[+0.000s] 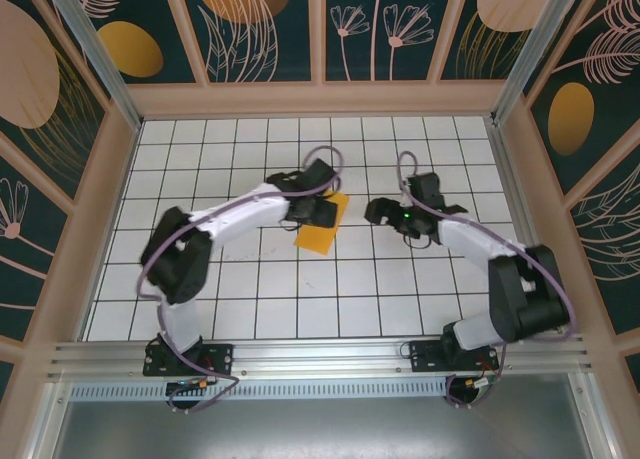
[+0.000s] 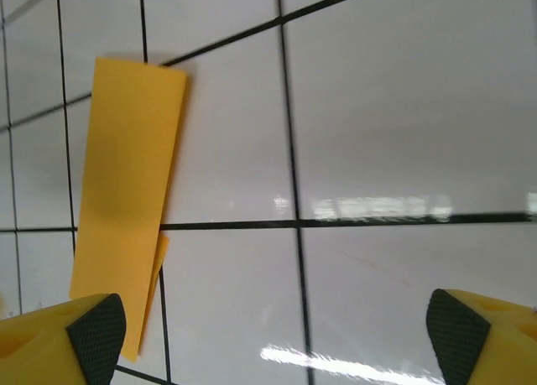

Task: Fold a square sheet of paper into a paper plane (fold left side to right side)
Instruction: Turn over the paper at the center of the table, then rotate the paper at the center of the table.

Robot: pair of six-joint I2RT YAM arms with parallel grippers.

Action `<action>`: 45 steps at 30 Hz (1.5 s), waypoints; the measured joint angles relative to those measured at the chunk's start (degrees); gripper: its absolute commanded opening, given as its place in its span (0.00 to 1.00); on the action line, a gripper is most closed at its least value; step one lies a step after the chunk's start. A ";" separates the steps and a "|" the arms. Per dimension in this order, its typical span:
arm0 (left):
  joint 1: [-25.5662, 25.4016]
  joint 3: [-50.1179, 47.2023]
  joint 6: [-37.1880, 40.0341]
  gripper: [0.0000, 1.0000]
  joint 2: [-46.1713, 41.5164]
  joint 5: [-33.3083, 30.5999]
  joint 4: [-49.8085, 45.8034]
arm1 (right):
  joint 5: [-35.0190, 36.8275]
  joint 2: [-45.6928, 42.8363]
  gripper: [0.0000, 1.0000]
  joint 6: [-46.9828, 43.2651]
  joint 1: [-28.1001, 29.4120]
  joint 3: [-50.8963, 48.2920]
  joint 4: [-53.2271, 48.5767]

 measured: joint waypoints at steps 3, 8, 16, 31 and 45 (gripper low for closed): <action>4.48 -10.75 -0.55 0.82 -9.07 1.68 7.34 | 1.68 7.34 0.99 1.49 3.98 6.25 0.13; 6.97 -24.72 -2.62 0.86 -19.98 2.62 16.72 | 5.57 17.31 0.99 3.32 7.76 15.78 0.17; 6.95 -31.50 -4.98 0.87 -26.88 -0.33 21.81 | 10.97 27.08 0.99 4.79 10.97 25.16 -1.70; 6.95 -35.17 -6.08 0.89 -35.01 -6.27 22.95 | 16.46 34.99 0.99 4.57 14.51 38.45 -10.71; 6.95 -36.85 -6.29 0.91 -36.61 -6.64 22.97 | 10.40 37.05 0.99 -0.22 18.14 42.66 -5.51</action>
